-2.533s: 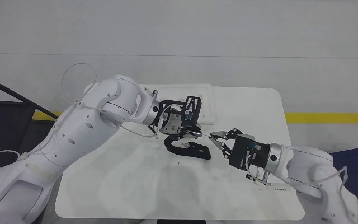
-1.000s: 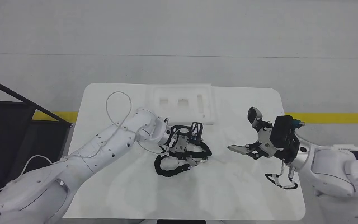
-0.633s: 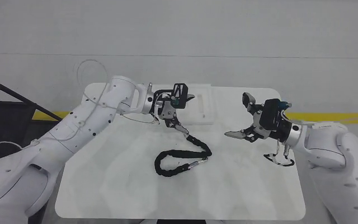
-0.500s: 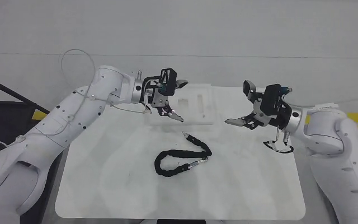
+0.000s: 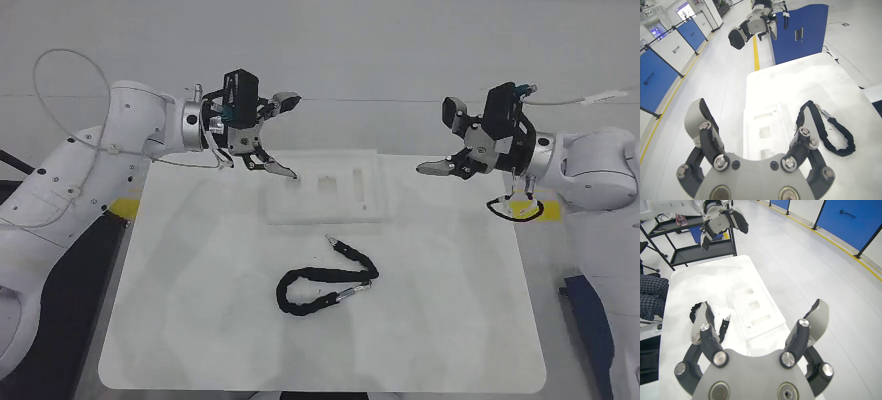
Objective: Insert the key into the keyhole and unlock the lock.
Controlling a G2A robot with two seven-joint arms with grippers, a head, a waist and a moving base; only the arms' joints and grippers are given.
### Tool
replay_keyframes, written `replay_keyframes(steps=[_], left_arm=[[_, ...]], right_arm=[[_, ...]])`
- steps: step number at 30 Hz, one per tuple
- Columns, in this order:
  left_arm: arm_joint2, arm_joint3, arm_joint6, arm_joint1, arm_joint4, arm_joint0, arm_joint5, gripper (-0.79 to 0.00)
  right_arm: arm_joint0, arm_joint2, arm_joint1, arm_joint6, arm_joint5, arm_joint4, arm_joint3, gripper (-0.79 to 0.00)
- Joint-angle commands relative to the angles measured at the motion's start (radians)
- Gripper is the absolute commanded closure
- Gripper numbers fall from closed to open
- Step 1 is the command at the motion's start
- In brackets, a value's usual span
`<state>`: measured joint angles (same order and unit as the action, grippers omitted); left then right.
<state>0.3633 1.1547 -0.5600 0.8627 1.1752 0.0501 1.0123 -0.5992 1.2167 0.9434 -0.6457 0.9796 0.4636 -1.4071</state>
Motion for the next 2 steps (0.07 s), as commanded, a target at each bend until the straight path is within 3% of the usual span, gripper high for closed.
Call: replay_keyframes(steps=[1, 2], left_arm=[[0.0, 0.0, 0.0, 0.0, 0.0, 0.0, 0.0, -0.785], [0.001, -0.001, -0.001, 0.0, 0.0, 0.001, 0.0, -0.785]], right_arm=[[0.0, 0.0, 0.0, 0.0, 0.0, 0.0, 0.0, -0.784], [0.001, 0.0, 0.0, 0.0, -0.001, -0.002, 0.001, -0.784]])
